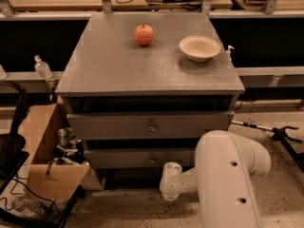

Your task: Open bottom drawer

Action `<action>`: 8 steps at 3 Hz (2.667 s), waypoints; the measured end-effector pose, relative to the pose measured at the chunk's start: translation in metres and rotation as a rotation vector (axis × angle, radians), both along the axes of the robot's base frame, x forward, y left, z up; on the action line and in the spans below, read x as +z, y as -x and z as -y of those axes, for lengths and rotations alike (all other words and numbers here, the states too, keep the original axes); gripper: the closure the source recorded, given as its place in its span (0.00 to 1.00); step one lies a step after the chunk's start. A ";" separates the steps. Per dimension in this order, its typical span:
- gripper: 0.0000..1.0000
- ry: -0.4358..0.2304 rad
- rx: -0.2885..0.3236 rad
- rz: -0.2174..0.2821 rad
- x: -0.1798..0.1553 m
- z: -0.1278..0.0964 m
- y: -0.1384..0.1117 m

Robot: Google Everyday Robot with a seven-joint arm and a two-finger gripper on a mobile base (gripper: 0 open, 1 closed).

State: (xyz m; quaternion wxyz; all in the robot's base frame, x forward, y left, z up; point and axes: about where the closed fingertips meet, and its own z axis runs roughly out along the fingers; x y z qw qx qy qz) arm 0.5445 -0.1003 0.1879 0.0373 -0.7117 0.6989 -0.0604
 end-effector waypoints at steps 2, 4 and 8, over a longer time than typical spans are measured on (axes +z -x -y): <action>0.15 0.001 0.000 -0.004 -0.002 0.000 0.002; 0.00 0.001 0.001 -0.007 -0.003 0.001 0.003; 0.96 0.021 -0.116 -0.127 -0.007 0.013 0.057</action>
Offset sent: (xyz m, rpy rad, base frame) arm -0.0010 -0.0002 -0.0010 -0.0003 0.0019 0.0001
